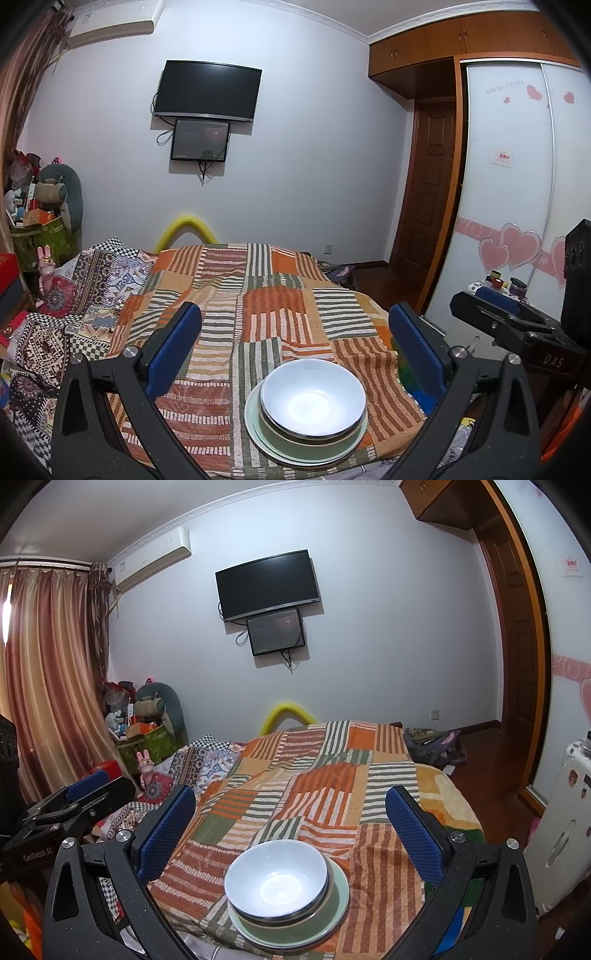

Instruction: Organize plates and bowls

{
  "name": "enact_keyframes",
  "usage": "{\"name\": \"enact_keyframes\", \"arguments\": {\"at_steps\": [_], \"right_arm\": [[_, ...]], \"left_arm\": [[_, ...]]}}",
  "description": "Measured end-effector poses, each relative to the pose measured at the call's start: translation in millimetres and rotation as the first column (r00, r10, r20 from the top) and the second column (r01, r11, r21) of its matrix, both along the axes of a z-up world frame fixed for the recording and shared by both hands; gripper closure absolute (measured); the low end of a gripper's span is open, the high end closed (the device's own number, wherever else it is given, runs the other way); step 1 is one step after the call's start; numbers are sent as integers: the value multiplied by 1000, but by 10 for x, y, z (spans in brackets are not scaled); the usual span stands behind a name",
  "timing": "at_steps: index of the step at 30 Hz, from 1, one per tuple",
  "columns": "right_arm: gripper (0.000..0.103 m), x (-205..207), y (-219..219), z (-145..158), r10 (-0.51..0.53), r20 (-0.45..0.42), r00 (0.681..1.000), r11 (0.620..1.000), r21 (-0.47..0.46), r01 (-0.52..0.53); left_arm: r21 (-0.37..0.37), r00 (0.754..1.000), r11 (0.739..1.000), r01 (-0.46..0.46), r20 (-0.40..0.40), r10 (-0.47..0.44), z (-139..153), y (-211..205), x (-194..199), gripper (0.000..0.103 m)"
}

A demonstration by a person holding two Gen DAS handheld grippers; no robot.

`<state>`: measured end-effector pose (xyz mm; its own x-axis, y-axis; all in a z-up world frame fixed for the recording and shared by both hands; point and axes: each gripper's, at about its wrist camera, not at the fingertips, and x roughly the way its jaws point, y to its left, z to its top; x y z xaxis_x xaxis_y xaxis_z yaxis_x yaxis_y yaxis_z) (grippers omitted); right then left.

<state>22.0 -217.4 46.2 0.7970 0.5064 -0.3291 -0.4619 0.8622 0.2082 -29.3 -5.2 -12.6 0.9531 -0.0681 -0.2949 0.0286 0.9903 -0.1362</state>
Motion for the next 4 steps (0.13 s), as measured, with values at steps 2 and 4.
{"name": "enact_keyframes", "arguments": {"at_steps": [2,4], "right_arm": [[0,-1,3,-3,0,-1,1000,1000,-1,0],[0,-2,3,-8,0,-2,1000,1000,-2,0]], "left_arm": [[-3,1000,1000,12,-5,-12,-6,-8,10,0],[-1,1000,1000,14,-5,-14,-14,-23,13,0]]}}
